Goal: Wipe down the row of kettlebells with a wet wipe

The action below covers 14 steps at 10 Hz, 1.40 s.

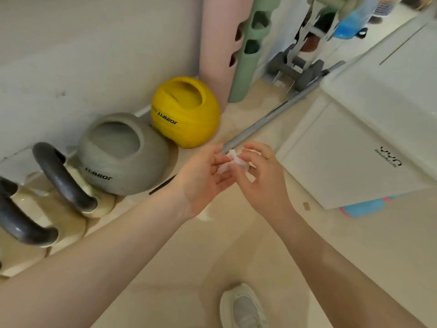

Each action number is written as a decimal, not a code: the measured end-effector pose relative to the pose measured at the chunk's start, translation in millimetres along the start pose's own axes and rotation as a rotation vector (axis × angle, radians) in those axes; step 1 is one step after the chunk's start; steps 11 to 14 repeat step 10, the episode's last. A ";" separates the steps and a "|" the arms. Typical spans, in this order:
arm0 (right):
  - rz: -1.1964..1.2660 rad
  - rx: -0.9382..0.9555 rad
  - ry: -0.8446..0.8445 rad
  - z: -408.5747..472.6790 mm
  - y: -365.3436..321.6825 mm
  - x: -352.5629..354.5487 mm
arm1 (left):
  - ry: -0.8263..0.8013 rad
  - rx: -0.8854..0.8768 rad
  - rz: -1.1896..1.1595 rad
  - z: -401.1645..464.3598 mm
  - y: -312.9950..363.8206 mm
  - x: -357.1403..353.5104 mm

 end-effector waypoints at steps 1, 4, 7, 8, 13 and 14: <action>-0.140 0.010 0.033 11.5 33.1 62.6 | -0.036 -0.037 0.118 27.5 4.3 -66.9; -0.250 -0.027 0.356 50.4 75.9 272.0 | 0.013 -0.611 0.915 53.2 49.2 -252.4; -0.438 -0.178 0.141 95.7 120.9 303.9 | 0.038 -0.821 1.222 69.5 55.8 -291.8; -0.619 -0.277 -0.083 98.7 134.3 288.5 | 0.077 -0.763 1.223 73.7 62.1 -275.6; -0.808 -0.097 0.107 116.4 85.9 263.1 | 0.265 -0.694 1.157 70.3 70.0 -208.4; -0.808 -0.097 0.107 116.4 85.9 263.1 | 0.265 -0.694 1.157 70.3 70.0 -208.4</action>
Point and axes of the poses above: each hand's wrist, its own z-axis towards the middle knuckle, its own x-axis out of the back of the hand, y = z × x, the point moved 8 cm from there along z, towards the middle knuckle, and after that the axes turned 6 degrees about x, right-handed, at the moved point
